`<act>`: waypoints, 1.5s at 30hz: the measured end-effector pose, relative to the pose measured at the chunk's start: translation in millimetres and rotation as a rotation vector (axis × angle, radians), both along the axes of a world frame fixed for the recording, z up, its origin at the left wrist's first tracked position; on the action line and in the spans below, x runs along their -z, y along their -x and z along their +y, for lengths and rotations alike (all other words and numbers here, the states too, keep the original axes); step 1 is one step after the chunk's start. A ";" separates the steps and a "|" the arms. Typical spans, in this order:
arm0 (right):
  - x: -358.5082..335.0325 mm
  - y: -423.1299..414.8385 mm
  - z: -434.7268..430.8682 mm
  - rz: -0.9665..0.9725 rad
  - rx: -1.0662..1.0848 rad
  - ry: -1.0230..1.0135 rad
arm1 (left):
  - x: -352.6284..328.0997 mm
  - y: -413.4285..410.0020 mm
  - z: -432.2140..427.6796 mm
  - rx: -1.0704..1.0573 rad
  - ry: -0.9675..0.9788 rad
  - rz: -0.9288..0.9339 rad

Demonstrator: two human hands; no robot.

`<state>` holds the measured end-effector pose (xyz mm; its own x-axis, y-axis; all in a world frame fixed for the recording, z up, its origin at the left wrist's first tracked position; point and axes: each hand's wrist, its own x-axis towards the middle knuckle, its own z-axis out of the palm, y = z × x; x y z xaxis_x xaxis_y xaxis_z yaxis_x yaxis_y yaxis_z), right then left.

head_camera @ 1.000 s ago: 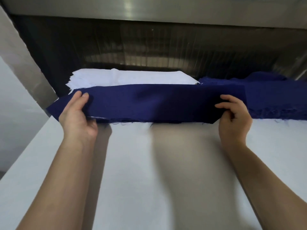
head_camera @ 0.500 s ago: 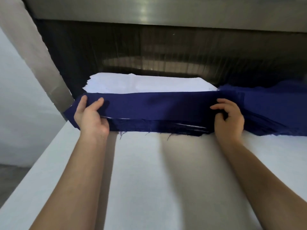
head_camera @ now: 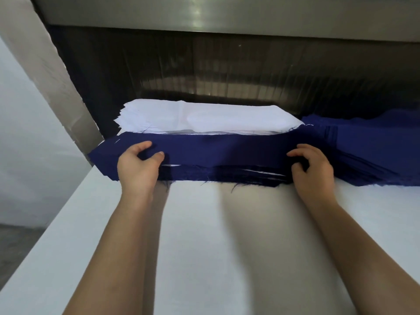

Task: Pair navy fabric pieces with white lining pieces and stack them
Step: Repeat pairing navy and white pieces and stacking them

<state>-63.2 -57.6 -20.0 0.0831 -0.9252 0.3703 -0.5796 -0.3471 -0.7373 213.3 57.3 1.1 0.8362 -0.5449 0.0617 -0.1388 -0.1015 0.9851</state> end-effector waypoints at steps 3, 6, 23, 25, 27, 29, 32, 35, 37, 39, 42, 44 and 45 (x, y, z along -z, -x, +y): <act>-0.9 2.5 1.8 -0.023 -0.009 -0.015 | 2.2 -0.1 -1.1 -0.049 -0.001 -0.027; -2.9 3.5 3.7 -0.080 -0.009 -0.036 | 7.3 -2.2 -0.7 -0.080 -0.012 -0.096; 1.3 5.1 0.5 -0.092 -0.031 -0.030 | 14.0 -6.3 -7.3 -0.159 -0.317 -0.207; 2.0 6.0 -0.6 -0.094 -0.039 -0.045 | 13.4 -5.8 -6.5 -0.162 -0.303 -0.199; 2.4 7.1 -1.4 -0.119 -0.035 -0.054 | 12.9 -5.2 -6.0 -0.166 -0.308 -0.228; 2.2 8.0 -1.6 -0.178 -0.025 -0.064 | 13.1 -4.1 -5.5 -0.175 -0.313 -0.277; 2.0 8.7 -1.8 -0.269 -0.016 -0.095 | 14.9 -4.4 -5.5 -0.161 -0.315 -0.303; 1.2 9.4 -1.2 -0.308 -0.020 -0.112 | 14.5 -5.0 -5.8 -0.140 -0.343 -0.259; 0.6 9.1 -0.5 -0.301 -0.022 -0.111 | 13.7 -4.5 -6.1 -0.134 -0.354 -0.263; 0.3 9.1 -0.2 -0.292 -0.023 -0.109 | 13.5 -3.8 -6.3 -0.128 -0.365 -0.283; 0.4 9.3 0.3 -0.287 -0.027 -0.103 | 13.3 -2.8 -5.9 -0.127 -0.379 -0.300; 0.9 9.0 0.7 -0.274 -0.022 -0.090 | 12.3 -1.0 -5.7 -0.135 -0.376 -0.296; 1.1 8.5 0.9 -0.263 -0.015 -0.081 | 11.6 -0.2 -5.8 -0.144 -0.369 -0.291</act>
